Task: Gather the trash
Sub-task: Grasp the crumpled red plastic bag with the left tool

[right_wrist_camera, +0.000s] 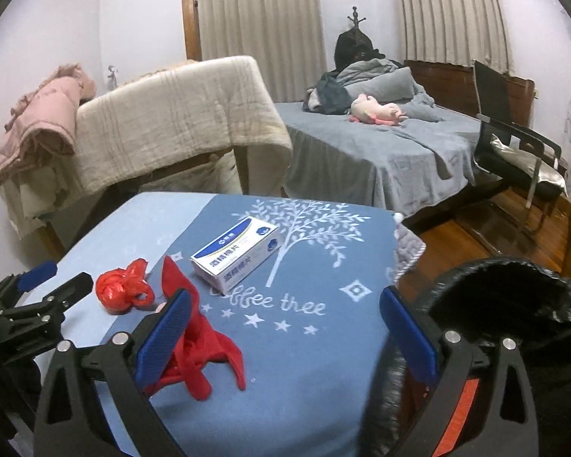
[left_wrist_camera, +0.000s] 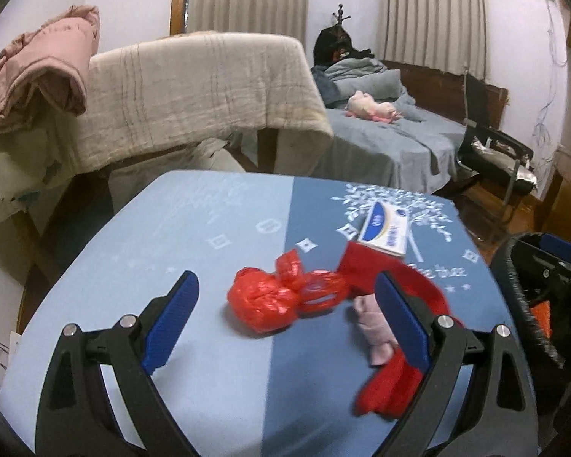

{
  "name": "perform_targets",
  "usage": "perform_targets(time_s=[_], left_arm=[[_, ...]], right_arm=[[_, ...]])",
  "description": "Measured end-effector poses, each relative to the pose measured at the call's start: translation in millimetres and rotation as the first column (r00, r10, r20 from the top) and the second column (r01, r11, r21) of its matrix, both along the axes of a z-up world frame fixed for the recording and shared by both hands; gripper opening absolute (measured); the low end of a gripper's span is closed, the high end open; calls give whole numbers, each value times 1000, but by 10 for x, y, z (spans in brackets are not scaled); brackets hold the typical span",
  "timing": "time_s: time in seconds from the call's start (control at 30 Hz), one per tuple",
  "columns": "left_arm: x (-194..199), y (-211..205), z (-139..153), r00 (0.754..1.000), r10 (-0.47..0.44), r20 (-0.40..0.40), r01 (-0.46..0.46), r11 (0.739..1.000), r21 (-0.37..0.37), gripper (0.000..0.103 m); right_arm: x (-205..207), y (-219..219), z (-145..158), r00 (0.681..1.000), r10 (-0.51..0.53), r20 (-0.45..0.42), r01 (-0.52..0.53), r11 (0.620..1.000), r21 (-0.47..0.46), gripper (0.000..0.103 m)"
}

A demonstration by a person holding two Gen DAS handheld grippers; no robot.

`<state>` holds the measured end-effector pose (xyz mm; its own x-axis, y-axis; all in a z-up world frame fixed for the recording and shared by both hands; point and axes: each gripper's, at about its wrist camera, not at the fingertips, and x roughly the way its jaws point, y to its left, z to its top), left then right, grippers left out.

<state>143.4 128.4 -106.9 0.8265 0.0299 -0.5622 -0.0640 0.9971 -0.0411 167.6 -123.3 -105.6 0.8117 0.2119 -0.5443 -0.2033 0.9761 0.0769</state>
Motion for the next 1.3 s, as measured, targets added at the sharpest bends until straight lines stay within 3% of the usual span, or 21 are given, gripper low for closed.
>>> perform_targets(time_s=[0.47,0.63,0.73,0.9,1.3], left_arm=[[537,127,-393,992,-12,-124,8,1000,-26,90],[685,114,-538,976,-26,-215,18,999,-41,70],[723,132,-581,970,-30,-240,18,998,-53,54],[706,130,-578,972,-42,-231,29,998,-59,39],[403,148,-364,987,-28,-156,20,998,-53,35]], right_arm=[[319,158,-383,998,-26,-56,24,999,-40,97],[338,231,-424,999,-7,-54,3,998,-64,97],[334,260,-443,999,5,-54,-8,997,-71,97],[321,258,-438,998,2,-59,-6,998,-55,97],[201,398,-262,996,73,-41,-74,997,-11,93]])
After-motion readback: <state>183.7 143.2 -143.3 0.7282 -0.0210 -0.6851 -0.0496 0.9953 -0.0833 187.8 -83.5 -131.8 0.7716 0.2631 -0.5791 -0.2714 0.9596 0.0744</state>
